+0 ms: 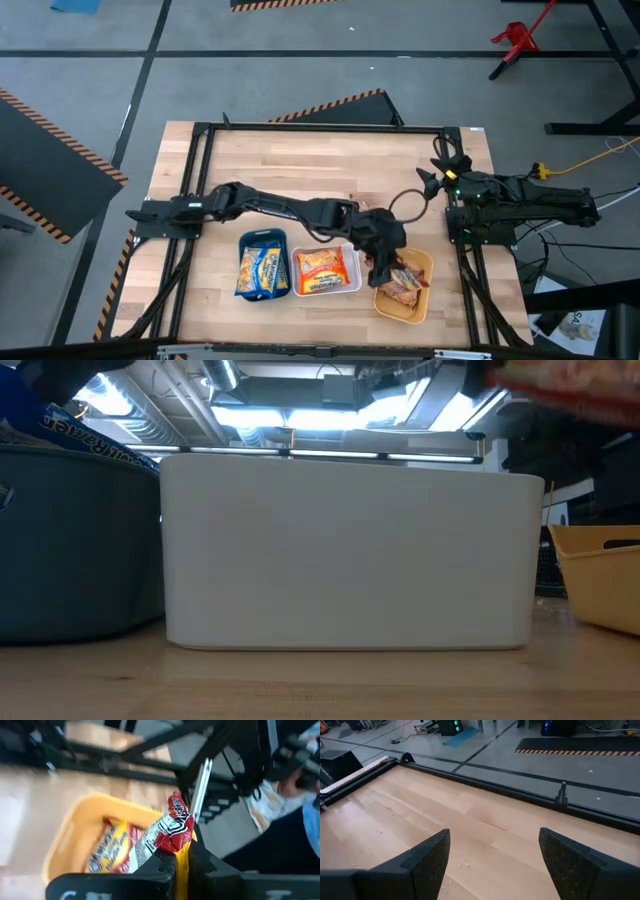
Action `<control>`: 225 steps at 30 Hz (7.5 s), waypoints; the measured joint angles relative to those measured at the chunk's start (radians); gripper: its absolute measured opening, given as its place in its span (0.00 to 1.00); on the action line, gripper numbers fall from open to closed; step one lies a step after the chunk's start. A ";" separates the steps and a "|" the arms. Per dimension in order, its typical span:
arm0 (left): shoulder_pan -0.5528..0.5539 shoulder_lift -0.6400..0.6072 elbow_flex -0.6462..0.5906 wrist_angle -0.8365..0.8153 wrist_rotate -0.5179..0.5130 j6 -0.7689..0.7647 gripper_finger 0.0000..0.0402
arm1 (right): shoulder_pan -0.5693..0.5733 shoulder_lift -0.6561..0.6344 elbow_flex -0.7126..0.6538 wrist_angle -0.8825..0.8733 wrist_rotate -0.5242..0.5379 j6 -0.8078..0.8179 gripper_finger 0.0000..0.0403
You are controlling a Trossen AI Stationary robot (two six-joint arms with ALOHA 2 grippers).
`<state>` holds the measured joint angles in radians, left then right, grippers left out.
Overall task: Sort Maruchan noodles
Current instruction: Put the left red noodle pack into the yellow bin, then put the red noodle pack into the yellow bin
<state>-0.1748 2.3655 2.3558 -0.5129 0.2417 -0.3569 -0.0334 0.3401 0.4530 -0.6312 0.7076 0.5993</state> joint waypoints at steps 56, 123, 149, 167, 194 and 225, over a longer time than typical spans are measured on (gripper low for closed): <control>0.003 0.117 0.000 -0.012 0.080 0.140 0.04 | 0.000 0.001 0.000 -0.050 -0.047 0.050 0.73; 0.468 -0.317 -0.441 -0.519 0.160 0.679 0.32 | 0.000 0.678 0.143 0.151 -0.389 0.046 0.73; 0.307 -0.279 -0.779 0.037 -0.073 0.384 0.68 | 0.000 0.678 0.143 0.138 -0.279 0.180 0.73; 0.234 -0.175 -0.780 0.109 -0.248 0.304 0.72 | 0.000 0.678 0.143 0.105 -0.309 0.153 0.73; 0.232 -0.151 -0.734 0.133 -0.305 0.228 0.01 | 0.000 0.678 0.143 0.075 -0.316 0.155 0.73; 0.130 -0.174 -0.212 -0.297 -0.618 0.119 0.00 | -0.365 0.321 0.143 -0.049 -0.272 -0.076 0.73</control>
<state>-0.0451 2.1910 2.1436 -0.8104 -0.3758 -0.2375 -0.3985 0.6607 0.5957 -0.6806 0.4360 0.5232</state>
